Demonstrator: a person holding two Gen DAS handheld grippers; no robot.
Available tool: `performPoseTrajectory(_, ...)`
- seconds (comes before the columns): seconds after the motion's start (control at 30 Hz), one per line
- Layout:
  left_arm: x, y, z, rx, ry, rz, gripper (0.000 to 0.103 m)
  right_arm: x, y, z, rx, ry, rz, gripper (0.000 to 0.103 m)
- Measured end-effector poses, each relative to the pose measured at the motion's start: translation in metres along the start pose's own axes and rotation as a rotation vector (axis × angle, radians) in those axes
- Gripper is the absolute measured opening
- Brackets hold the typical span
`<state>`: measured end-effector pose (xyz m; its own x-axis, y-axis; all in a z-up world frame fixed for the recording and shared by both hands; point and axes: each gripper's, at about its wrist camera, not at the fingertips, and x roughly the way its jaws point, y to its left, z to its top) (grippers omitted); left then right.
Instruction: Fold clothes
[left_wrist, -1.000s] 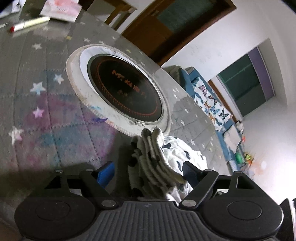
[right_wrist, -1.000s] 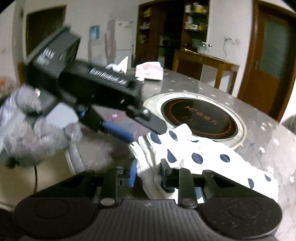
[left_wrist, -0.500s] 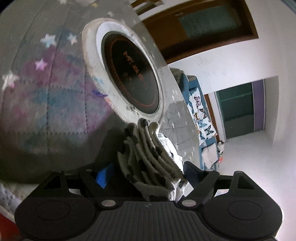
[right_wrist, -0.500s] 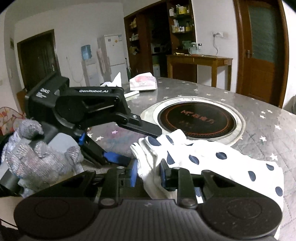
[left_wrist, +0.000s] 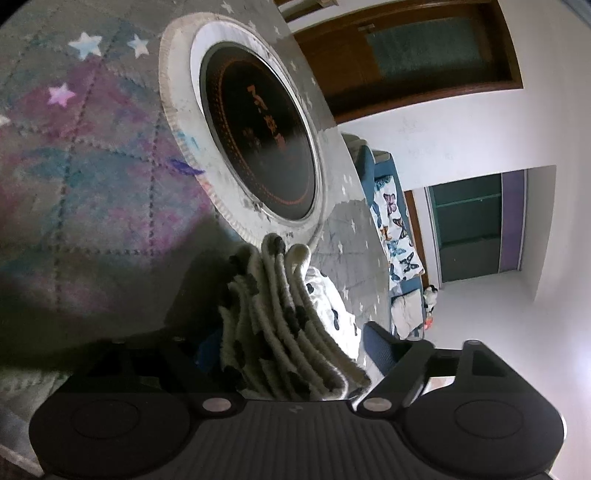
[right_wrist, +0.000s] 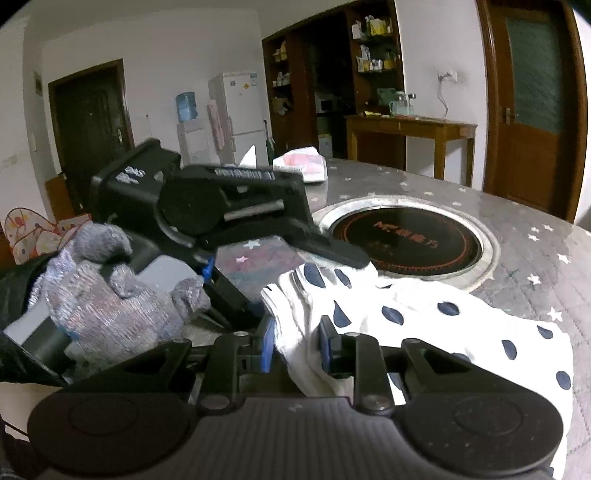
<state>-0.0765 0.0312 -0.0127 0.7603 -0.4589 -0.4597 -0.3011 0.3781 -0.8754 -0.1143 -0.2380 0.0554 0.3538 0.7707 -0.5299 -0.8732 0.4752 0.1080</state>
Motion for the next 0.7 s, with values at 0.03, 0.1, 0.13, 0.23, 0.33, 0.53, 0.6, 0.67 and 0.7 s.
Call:
performPoseTrajectory(0.03,0.001,0.001,0.0,-0.001,0.003,-0.005,0.07,0.0,-0.001,0.0,0.0,-0.002,0.003,0.024)
performPoseTrajectory(0.1,0.003,0.001,-0.001,0.012,0.003,-0.009,0.056,-0.001,-0.002,-0.001,-0.001,-0.006,0.009,0.024)
performPoseTrajectory(0.13,0.004,-0.001,0.0,0.025,0.004,-0.001,0.051,-0.001,-0.003,-0.002,-0.002,-0.006,0.011,0.024)
performPoseTrajectory(0.23,0.009,-0.001,0.002,0.065,0.018,0.02,0.033,0.002,-0.004,-0.006,0.001,0.014,0.011,0.026)
performPoseTrajectory(0.33,0.011,0.003,0.002,0.08,0.022,0.03,0.03,0.0,-0.013,-0.008,0.053,0.02,0.032,0.03)
performPoseTrajectory(0.53,0.012,0.006,0.002,0.108,0.018,0.043,0.03,-0.02,-0.05,-0.004,0.167,-0.006,-0.035,0.03)
performPoseTrajectory(0.6,0.012,0.004,0.001,0.125,0.012,0.049,0.03,-0.021,-0.065,-0.001,0.188,-0.001,-0.092,0.03)
performPoseTrajectory(0.67,0.012,0.003,0.0,0.13,0.011,0.053,0.03,-0.013,-0.078,-0.001,0.198,0.014,-0.127,0.03)
performPoseTrajectory(0.7,0.012,0.003,0.0,0.13,0.011,0.053,0.03,-0.01,-0.085,-0.001,0.204,0.022,-0.144,0.03)
